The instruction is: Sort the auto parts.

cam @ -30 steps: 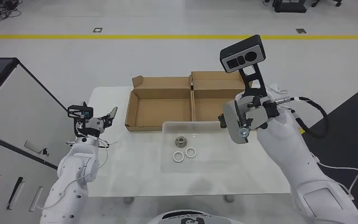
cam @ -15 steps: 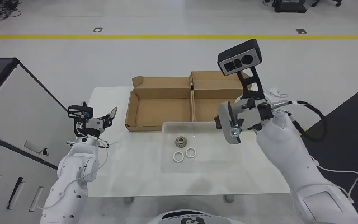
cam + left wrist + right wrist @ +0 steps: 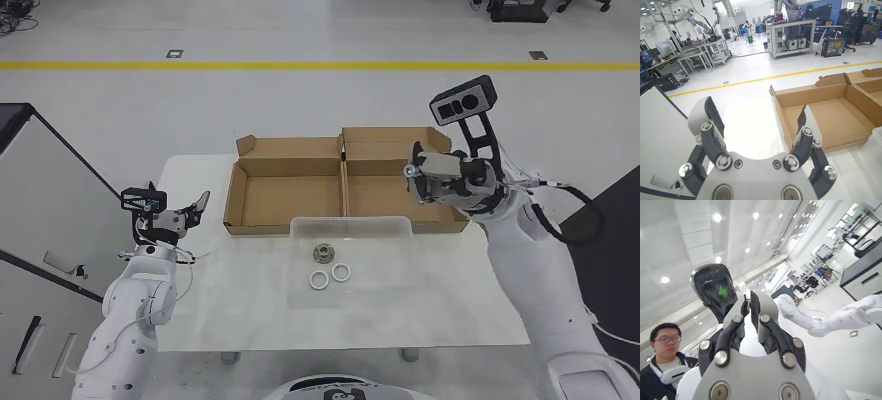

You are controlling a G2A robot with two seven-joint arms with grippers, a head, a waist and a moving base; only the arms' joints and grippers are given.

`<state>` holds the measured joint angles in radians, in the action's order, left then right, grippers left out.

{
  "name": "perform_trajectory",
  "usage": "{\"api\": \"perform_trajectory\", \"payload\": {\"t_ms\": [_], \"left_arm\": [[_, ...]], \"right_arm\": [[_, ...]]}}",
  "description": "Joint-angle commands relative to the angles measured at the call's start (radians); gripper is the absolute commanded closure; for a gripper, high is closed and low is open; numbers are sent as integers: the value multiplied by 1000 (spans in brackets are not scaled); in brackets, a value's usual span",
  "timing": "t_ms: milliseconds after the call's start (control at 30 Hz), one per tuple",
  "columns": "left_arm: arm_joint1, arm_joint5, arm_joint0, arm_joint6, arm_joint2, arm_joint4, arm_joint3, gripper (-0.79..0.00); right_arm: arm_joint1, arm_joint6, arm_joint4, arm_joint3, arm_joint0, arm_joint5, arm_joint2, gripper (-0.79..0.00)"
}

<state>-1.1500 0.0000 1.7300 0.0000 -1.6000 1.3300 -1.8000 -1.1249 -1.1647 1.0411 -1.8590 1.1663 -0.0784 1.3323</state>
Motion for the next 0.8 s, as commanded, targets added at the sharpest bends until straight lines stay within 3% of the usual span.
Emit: {"api": "perform_trajectory", "payload": {"t_ms": [0,367,767], "left_arm": [[0,0,0,0,0,0,0,-785],[0,0,0,0,0,0,0,-785],[0,0,0,0,0,0,0,-785]], "right_arm": [[8,13,-67,19,0,43,38,0],[60,-28,-528,163,-109,296,131,0],[93,-148,-1033,372,-340,321,-21,0]]}}
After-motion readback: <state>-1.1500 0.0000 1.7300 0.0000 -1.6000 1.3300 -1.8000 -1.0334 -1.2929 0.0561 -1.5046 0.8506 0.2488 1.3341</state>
